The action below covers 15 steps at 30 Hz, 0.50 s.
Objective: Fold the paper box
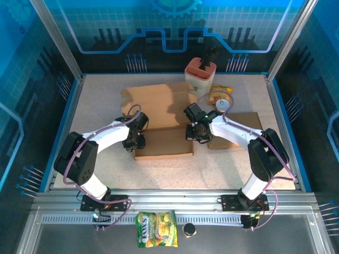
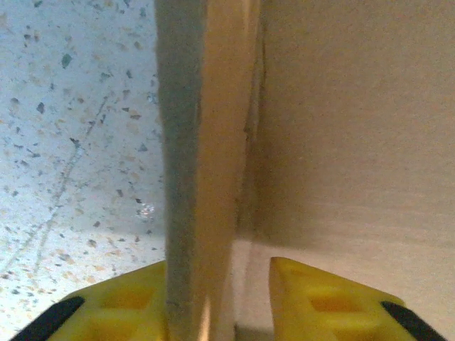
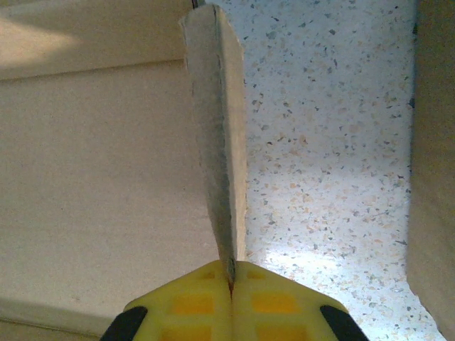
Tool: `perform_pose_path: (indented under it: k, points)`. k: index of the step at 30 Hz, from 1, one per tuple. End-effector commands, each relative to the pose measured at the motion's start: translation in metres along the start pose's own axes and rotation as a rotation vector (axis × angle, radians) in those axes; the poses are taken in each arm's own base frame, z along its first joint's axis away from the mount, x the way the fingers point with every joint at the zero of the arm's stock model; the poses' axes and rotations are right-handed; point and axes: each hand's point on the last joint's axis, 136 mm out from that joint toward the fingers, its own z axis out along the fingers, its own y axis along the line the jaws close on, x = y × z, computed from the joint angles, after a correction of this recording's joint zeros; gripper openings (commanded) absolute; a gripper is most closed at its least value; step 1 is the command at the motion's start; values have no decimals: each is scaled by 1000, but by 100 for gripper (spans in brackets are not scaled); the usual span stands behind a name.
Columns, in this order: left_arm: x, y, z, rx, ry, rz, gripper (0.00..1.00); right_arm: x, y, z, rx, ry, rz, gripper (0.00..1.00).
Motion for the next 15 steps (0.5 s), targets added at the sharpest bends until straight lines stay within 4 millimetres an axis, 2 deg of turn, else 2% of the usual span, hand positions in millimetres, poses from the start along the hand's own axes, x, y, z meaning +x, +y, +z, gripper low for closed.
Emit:
perform_pose_path:
  k: [1,5,8,11,15]
  points:
    - [-7,11,-3,-77,-14,25,26,-4,8,-8,-26,-28,1,0]
    - [-11,17,-4,-131,-20,31,10,-4,9,-9,-24,-33,6,0]
    - [-17,17,-17,-152,-70,35,0,-6,10,-12,-28,-42,7,0]
    - [-24,18,-28,-158,-112,28,0,-8,12,-13,-30,-51,8,0]
    - [-23,13,-26,-138,-97,25,0,-8,13,-10,-31,-45,7,0]
